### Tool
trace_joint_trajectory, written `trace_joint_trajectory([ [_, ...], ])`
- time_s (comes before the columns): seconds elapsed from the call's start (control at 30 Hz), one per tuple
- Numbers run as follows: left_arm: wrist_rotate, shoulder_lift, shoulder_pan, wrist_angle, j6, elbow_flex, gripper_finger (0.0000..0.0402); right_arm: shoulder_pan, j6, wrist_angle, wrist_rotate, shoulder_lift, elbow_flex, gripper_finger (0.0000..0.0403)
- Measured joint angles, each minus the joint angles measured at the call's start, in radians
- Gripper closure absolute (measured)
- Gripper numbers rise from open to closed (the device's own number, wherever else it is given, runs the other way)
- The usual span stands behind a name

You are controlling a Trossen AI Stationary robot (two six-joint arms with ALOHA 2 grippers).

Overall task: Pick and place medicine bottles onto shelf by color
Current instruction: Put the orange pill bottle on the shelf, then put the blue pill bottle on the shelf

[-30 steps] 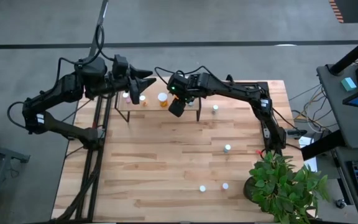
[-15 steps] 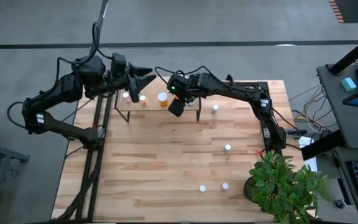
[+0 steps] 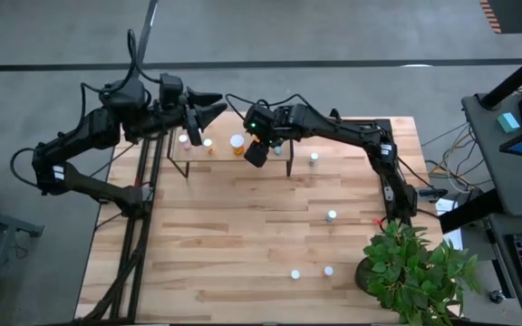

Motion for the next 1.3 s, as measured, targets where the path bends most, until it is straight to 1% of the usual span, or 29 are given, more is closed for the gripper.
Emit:
trace_joint_trajectory([
  [0.37, 0.0, -0.008, 0.0, 0.002, -0.002, 0.0, 0.0242, -0.006, 0.035, -0.005, -0.002, 0.0, 0.004, 0.0197],
  [0.43, 0.0, -0.008, 0.0, 0.005, -0.002, 0.0, 0.0242, -0.007, -0.007, -0.006, -0.023, 0.0, 0.004, 0.0199],
  [0.5, 0.0, -0.008, 0.0, 0.01, -0.002, 0.0, 0.0242, -0.006, -0.042, -0.006, -0.023, 0.0, 0.004, 0.0212],
  [0.63, 0.0, -0.006, 0.0, 0.026, -0.003, 0.0, 0.0242, -0.006, -0.024, -0.004, -0.018, 0.0, 0.001, 0.0255],
  [0.73, 0.0, -0.006, 0.0, 0.024, -0.003, 0.0, 0.0242, -0.006, 0.001, -0.003, -0.011, 0.001, -0.002, 0.0263],
  [0.83, 0.0, -0.006, 0.0, 0.024, -0.003, 0.0, 0.0242, -0.007, 0.017, -0.003, -0.008, 0.001, -0.002, 0.0243],
  [1.1, 0.0, -0.006, 0.0, 0.024, -0.003, 0.0, 0.0242, -0.011, 0.029, 0.003, -0.008, 0.001, -0.001, 0.0155],
  [1.2, 0.0, -0.006, 0.0, 0.024, -0.003, 0.0, 0.0242, -0.011, 0.037, 0.006, -0.008, 0.001, 0.002, 0.0133],
  [1.3, 0.0, -0.006, 0.0, 0.024, -0.004, 0.0, 0.0242, -0.013, 0.043, 0.012, -0.008, 0.001, 0.002, 0.0119],
])
